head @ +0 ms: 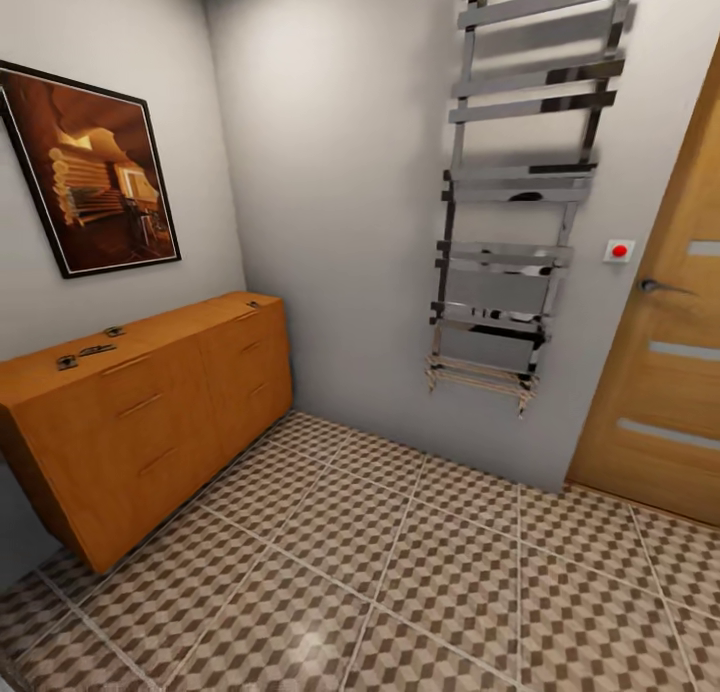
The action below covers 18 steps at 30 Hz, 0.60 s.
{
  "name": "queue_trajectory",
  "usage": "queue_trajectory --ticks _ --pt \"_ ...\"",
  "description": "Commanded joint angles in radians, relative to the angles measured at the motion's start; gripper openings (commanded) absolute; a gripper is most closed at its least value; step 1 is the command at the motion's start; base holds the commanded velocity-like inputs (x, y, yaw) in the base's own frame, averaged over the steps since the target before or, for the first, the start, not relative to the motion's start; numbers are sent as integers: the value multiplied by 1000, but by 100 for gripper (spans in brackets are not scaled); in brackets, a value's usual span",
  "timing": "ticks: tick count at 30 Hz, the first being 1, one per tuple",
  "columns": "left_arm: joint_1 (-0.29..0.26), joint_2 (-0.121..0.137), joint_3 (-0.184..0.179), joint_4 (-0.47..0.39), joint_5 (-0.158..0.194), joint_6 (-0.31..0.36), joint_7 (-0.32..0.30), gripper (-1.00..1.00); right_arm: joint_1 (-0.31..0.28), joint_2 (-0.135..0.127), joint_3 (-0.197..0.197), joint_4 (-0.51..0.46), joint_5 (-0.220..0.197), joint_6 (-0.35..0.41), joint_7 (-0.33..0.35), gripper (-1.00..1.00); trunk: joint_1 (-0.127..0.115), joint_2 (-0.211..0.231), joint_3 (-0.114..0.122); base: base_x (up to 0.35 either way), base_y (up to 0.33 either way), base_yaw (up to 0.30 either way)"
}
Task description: Take the four mousetraps from the cabinet in the bathroom and place them on the bathroom floor. Make sure all four end up on the same floor surface, and ensure that at least two of them are either under or directly next to the same bathroom sink.
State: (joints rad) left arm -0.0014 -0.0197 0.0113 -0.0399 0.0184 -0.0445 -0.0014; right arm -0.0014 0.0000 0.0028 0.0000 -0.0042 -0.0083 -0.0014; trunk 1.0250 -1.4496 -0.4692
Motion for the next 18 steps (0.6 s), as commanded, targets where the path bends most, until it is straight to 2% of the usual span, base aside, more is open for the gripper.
queue_trajectory --ticks 1,18 --pt "0 -2 1 0 3 -2 0 100 0 0 0 0 0 -1 0 100 0 0 -1 0 0 279" --pt "0 -12 1 0 8 -3 -2 100 0 0 0 1 0 -1 0 100 0 0 -1 0 0 279"
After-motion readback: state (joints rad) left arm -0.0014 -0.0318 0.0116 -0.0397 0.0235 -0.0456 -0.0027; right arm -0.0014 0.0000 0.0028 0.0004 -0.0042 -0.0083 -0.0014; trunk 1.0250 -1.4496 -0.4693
